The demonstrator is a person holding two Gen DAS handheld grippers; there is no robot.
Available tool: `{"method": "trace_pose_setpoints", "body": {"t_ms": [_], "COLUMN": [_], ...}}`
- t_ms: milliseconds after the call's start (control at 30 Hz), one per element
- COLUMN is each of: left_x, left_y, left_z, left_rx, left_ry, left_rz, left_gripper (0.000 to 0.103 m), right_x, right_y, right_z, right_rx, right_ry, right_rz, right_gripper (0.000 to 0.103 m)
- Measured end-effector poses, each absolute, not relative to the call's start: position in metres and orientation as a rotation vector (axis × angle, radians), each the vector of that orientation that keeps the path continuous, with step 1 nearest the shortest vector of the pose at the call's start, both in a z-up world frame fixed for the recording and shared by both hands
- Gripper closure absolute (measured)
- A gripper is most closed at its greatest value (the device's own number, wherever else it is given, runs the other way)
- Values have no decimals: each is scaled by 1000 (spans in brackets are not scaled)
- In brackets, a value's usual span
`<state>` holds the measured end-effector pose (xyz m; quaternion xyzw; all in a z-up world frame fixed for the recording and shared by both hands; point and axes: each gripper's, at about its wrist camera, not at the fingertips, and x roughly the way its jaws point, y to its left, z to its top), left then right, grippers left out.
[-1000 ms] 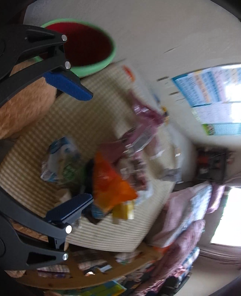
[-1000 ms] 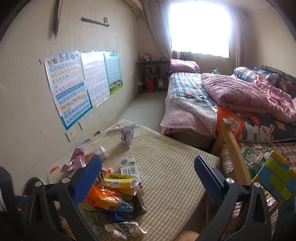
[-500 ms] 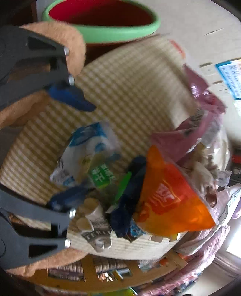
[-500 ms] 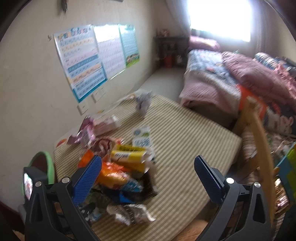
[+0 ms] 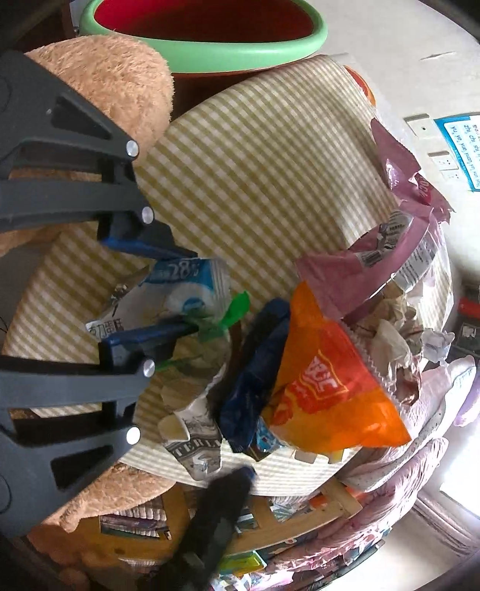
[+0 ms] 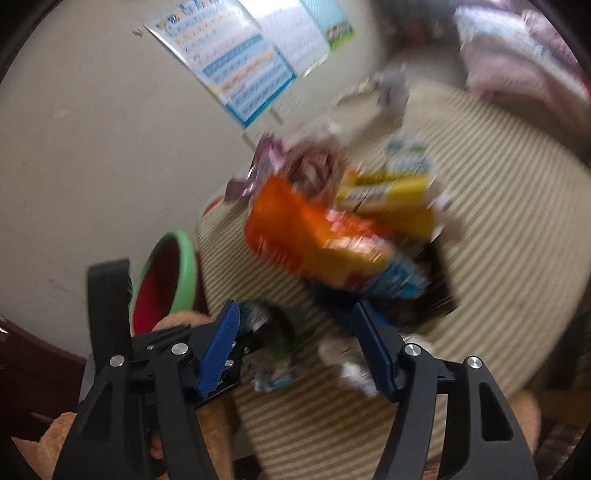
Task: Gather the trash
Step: 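Grasp the blue-white snack wrapper with the left gripper while the right gripper grasps a clear plastic wrapper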
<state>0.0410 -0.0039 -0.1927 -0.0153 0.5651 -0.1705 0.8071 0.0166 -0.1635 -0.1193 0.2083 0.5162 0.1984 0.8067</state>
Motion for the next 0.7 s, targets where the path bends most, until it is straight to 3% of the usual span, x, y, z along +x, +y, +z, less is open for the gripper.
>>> {"method": "trace_pose_setpoints", "body": {"t_ms": [100,167,267,333,400,533,700], "left_x": [39,37,34,32,31,28,28], "left_y": [0,2,1,1,2,8,15], "left_z": [-193,-191,-187,-185,-182,-176,-182], "left_rx": [-41,-48,-41,-35,-40,-63,-84], "left_ry": [1211,1204,1192,1187,1182,1187,1228], "left_rz": [-368,-372,-386,-388,-387,-357,-332], "left_gripper": [71,66,56,47,36,22,21], "right_x": [21,25,33,36,36,30,20], "right_y": [-151,-146,-146,-149,-152,-158,-164], "right_z": [-132,-139,-148,-149,-145,-126,-111], "right_rx": [463,482,522,554,548,525,489], "right_ry": [1155,1193,1223,1223,1211,1149,1053], "right_rz": [481,499,495,493,479,468,419], "right_gripper": [42,51,67,93,103,103,103]}}
